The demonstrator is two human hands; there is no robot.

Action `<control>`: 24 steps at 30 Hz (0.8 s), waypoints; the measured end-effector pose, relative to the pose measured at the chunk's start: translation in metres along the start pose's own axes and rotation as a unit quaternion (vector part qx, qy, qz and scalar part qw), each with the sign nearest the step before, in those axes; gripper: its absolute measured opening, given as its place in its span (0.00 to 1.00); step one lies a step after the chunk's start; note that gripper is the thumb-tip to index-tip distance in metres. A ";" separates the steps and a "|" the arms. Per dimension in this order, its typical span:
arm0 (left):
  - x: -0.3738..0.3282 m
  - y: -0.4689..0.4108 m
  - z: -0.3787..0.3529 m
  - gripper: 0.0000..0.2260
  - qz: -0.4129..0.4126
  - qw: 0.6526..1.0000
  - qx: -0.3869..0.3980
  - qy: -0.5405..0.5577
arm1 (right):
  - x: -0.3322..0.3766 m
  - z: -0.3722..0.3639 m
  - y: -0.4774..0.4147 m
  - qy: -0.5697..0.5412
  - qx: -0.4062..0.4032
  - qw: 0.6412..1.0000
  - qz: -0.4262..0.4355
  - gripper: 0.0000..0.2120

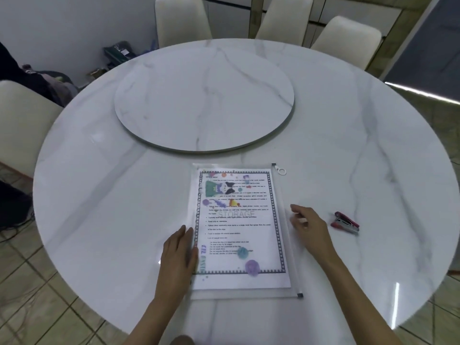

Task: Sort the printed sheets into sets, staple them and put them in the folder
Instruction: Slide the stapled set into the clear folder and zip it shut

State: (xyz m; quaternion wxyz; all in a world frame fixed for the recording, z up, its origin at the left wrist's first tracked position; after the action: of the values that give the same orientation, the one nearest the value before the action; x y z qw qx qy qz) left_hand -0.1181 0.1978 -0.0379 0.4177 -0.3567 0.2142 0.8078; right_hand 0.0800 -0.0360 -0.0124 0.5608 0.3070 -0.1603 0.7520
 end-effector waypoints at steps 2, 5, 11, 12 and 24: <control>0.005 0.005 -0.003 0.30 -0.014 1.000 -0.007 -0.004 | -0.010 0.013 0.000 0.039 -0.026 0.999 0.024 0.16; 0.008 0.006 -0.005 0.29 -0.026 0.999 -0.013 -0.013 | -0.035 0.037 -0.005 0.117 -0.068 0.991 0.017 0.18; 0.011 0.005 -0.006 0.26 -0.050 0.998 -0.014 -0.032 | -0.080 0.057 -0.007 0.254 -0.029 0.966 -0.041 0.24; 0.011 0.005 -0.007 0.26 -0.052 0.998 -0.011 -0.037 | -0.083 0.057 -0.006 0.251 -0.025 0.967 -0.047 0.24; 0.014 0.003 -0.007 0.25 -0.061 0.998 -0.014 -0.028 | -0.009 0.018 0.023 0.082 -0.030 0.995 0.045 0.16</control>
State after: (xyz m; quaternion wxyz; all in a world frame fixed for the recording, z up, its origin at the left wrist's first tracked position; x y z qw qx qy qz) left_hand -0.1231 0.1987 -0.0531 0.4671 -0.3525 0.1690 0.7931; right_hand 0.0653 -0.0610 -0.0020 0.5465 0.2204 -0.1499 0.7939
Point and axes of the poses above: each hand's wrist, its own y-axis away from the middle knuckle, its own z-axis out of the back of the hand, x = y × z, the point moved 1 cm from there along -y, towards the middle knuckle, and after that the axes turned 12 degrees about y, right-handed, at the moved point
